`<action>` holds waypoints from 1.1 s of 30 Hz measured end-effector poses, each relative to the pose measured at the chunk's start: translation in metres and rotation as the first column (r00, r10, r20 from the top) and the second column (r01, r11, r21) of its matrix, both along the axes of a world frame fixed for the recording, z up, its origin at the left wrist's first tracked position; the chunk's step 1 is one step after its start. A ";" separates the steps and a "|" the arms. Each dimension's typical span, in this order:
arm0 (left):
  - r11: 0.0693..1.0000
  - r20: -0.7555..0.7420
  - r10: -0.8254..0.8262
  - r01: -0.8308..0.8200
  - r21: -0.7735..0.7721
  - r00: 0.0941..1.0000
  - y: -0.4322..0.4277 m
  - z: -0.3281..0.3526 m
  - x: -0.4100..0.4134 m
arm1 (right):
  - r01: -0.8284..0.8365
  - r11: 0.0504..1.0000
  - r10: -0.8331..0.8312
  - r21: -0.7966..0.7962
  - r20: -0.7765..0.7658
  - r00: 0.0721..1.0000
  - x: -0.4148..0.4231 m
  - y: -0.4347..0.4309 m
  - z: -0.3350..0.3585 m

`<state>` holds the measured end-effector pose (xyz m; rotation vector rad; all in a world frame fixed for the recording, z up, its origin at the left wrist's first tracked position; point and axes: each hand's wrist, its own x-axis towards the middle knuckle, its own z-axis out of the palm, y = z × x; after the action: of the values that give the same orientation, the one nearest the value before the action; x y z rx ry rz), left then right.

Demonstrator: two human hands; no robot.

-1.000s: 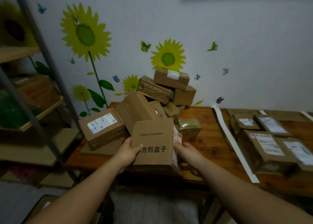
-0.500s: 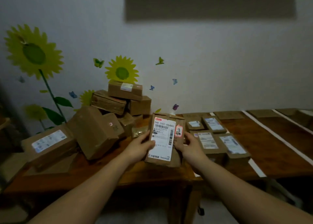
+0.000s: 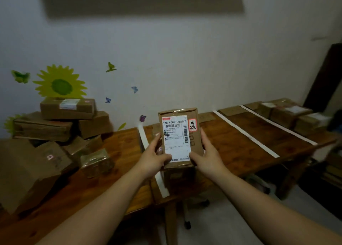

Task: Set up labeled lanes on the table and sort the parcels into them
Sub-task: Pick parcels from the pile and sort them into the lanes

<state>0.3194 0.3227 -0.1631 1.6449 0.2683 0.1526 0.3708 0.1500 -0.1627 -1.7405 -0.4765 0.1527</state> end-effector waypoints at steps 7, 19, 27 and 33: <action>0.994 0.050 -0.103 0.105 -0.038 0.993 -0.024 -0.011 0.096 | 0.149 0.987 -0.147 -0.058 0.034 0.989 0.074 -0.025 0.003; 0.930 -0.055 -0.367 0.367 -0.001 0.929 -0.087 -0.026 0.249 | 0.388 0.919 -0.386 -0.064 0.043 0.921 0.186 -0.091 -0.021; 0.916 -0.086 -0.368 0.377 0.140 0.926 -0.157 -0.037 0.333 | 0.373 0.898 -0.352 -0.235 0.126 0.927 0.257 -0.162 -0.026; 0.930 -0.097 -0.272 0.288 0.230 0.957 -0.251 -0.046 0.398 | 0.259 0.920 -0.241 -0.293 0.098 0.966 0.330 -0.261 -0.035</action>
<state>0.7178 0.0718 -0.2089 1.9142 0.0608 -0.0885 0.7007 -0.1109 -0.1976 -2.0970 -0.2784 -0.0118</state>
